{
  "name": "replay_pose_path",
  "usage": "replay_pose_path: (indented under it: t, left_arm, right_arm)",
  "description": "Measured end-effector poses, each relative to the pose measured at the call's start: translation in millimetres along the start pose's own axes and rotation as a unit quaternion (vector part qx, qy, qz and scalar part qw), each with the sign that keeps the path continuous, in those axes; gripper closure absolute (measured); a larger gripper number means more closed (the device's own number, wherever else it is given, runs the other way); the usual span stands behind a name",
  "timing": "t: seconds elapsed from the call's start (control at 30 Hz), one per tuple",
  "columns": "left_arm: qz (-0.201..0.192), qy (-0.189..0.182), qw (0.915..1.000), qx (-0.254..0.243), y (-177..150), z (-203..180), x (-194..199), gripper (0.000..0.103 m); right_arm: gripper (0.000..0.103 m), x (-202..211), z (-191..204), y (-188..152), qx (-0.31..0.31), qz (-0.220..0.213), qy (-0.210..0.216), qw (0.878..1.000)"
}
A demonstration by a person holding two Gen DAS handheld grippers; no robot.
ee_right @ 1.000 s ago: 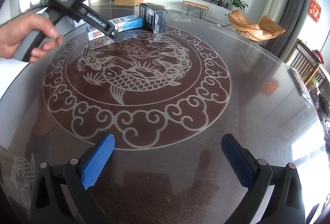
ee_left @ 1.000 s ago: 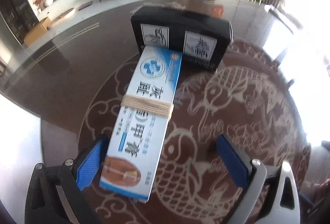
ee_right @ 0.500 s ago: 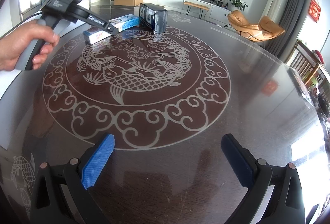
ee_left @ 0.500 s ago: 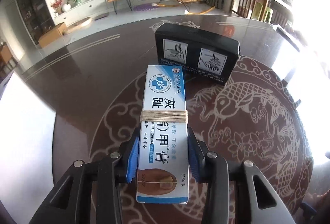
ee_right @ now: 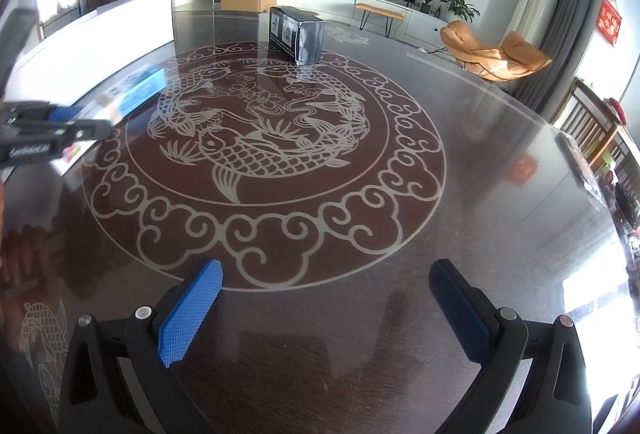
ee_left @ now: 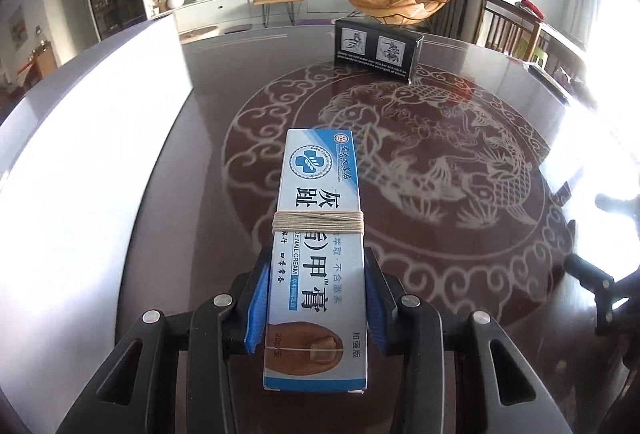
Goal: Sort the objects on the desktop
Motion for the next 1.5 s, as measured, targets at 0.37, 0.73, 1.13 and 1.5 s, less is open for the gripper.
replay_pose_path:
  t: [0.37, 0.73, 1.13, 1.5]
  left_arm:
    - [0.033, -0.013, 0.9991, -0.022, -7, -12, -9, 0.0]
    - [0.033, -0.013, 0.9992, -0.021, -8, -12, -8, 0.0]
    - [0.033, -0.012, 0.9992, -0.021, -8, -12, -7, 0.0]
    - [0.033, -0.012, 0.9992, -0.021, -8, -12, -7, 0.0]
  right_arm:
    - [0.0, 0, 0, 0, -0.001, 0.0, 0.0, 1.0]
    - [0.0, 0, 0, 0, 0.0, 0.0, 0.0, 1.0]
    - [0.0, 0, -1, -1, 0.0, 0.0, 0.0, 1.0]
    - [0.0, 0, -1, -1, -0.001, 0.0, -0.001, 1.0]
Point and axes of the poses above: each gripper's, at about its wrist camera, not at the fingertips, and x roughly against the way its jaws point, z to its left, y to its top, the point moved 2 cm from there along -x, roughly the way its jaws point, and after that the axes turned 5 degrees about -x, right-handed, at the moved point
